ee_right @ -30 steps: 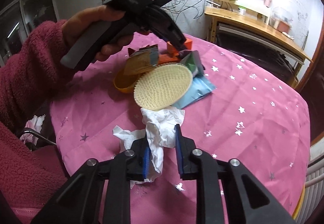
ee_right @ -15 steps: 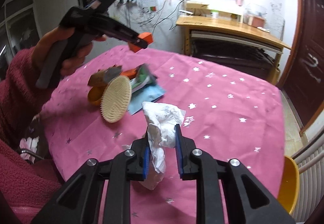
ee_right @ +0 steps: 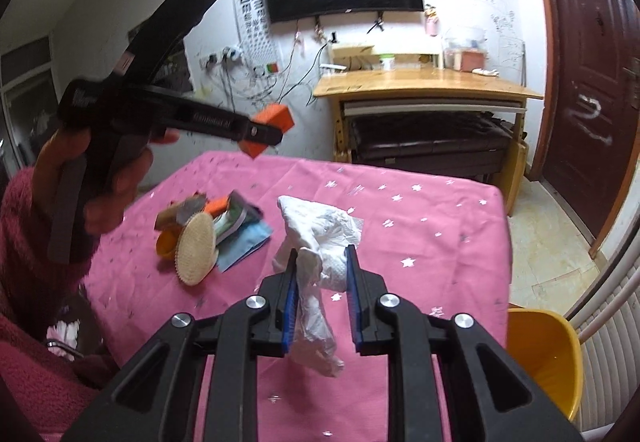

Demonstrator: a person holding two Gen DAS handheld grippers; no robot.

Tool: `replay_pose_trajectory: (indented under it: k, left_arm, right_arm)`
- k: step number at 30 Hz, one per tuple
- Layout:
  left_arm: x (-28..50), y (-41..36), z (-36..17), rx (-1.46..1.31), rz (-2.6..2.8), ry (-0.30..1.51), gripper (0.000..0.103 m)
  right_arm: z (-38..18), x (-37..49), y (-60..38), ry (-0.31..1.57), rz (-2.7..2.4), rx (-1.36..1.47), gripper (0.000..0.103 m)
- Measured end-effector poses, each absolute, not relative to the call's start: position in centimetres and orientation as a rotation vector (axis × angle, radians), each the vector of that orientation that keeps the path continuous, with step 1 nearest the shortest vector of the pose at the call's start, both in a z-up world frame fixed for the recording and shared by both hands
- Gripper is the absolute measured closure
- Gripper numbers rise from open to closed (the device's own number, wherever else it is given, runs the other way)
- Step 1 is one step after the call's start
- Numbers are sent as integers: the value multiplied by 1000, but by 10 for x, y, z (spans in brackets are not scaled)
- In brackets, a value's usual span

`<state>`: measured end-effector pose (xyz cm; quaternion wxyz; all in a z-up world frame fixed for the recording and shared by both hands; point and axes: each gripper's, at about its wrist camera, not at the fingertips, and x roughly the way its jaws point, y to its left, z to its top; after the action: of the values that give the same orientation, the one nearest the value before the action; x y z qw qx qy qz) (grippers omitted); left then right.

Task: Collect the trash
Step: 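Carry the tissue to the yellow bin and open the right gripper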

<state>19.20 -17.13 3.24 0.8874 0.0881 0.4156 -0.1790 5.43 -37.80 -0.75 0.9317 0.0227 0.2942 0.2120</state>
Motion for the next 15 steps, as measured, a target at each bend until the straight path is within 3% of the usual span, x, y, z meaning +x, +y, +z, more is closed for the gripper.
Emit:
replay_pose_trajectory:
  k: [15]
  left_arm:
    - [176, -264, 16, 172, -513, 910, 81]
  right_arm:
    - [2, 43, -482, 521, 231, 214, 88]
